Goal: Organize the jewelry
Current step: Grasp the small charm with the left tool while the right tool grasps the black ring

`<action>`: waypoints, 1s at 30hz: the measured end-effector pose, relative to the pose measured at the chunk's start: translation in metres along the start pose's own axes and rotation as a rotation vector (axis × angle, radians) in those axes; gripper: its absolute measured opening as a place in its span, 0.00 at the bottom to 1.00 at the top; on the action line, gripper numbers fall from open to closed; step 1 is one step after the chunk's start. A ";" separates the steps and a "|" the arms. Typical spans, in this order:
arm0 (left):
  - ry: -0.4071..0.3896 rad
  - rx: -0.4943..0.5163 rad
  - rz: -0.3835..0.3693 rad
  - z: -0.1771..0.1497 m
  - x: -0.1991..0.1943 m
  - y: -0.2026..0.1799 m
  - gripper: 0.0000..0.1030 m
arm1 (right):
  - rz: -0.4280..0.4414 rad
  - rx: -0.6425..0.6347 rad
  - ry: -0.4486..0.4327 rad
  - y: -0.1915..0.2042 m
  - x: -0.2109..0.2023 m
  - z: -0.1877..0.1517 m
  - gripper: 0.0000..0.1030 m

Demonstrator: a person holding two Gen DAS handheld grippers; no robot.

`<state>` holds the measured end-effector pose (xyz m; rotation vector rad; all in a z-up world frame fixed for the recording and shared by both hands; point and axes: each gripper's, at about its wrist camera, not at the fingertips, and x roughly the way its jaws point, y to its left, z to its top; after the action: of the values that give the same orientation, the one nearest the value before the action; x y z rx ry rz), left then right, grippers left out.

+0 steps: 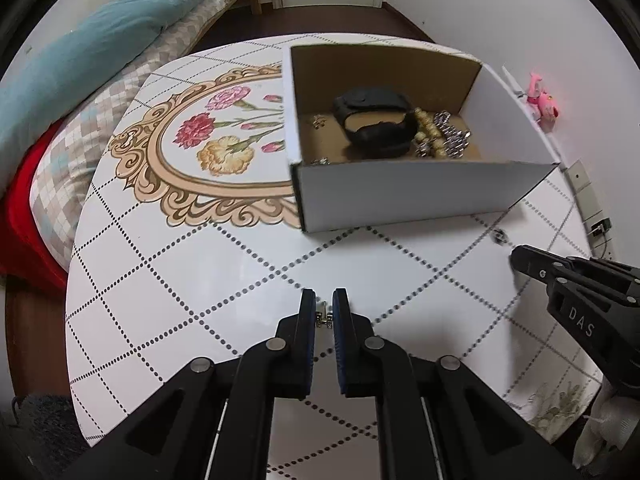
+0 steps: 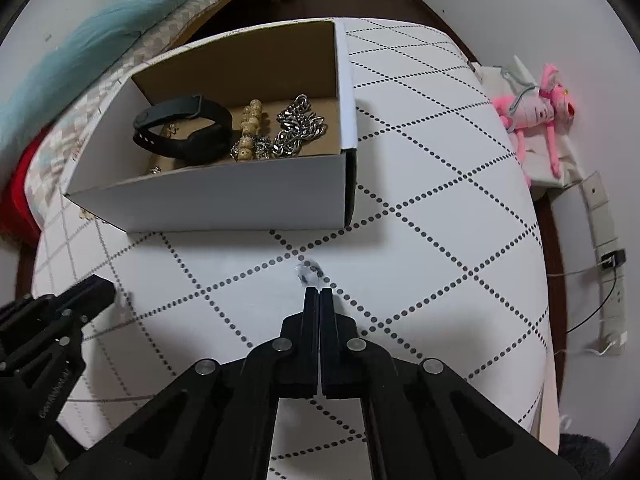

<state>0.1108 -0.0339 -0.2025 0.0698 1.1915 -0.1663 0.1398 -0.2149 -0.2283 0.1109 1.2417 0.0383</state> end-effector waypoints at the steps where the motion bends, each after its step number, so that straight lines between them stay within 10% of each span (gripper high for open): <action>1: -0.007 0.002 -0.008 0.002 -0.004 -0.001 0.06 | 0.013 0.010 -0.009 -0.003 -0.005 0.001 0.00; 8: -0.065 0.010 -0.031 0.022 -0.025 -0.008 0.06 | 0.142 0.081 0.010 -0.017 -0.019 0.018 0.01; 13: -0.066 -0.001 -0.018 0.028 -0.019 -0.005 0.06 | 0.124 0.050 0.008 -0.005 -0.004 0.023 0.47; 18: -0.061 -0.009 0.002 0.026 -0.014 -0.001 0.06 | 0.066 0.028 0.017 0.004 0.015 0.026 0.47; 23: -0.054 -0.015 0.012 0.025 -0.010 0.004 0.06 | -0.003 -0.023 -0.007 0.015 0.020 0.022 0.11; 30: -0.052 -0.029 0.003 0.022 -0.011 0.007 0.06 | 0.055 0.003 -0.033 0.004 0.005 0.013 0.00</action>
<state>0.1284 -0.0288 -0.1846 0.0420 1.1415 -0.1475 0.1539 -0.2112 -0.2281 0.1474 1.2053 0.0818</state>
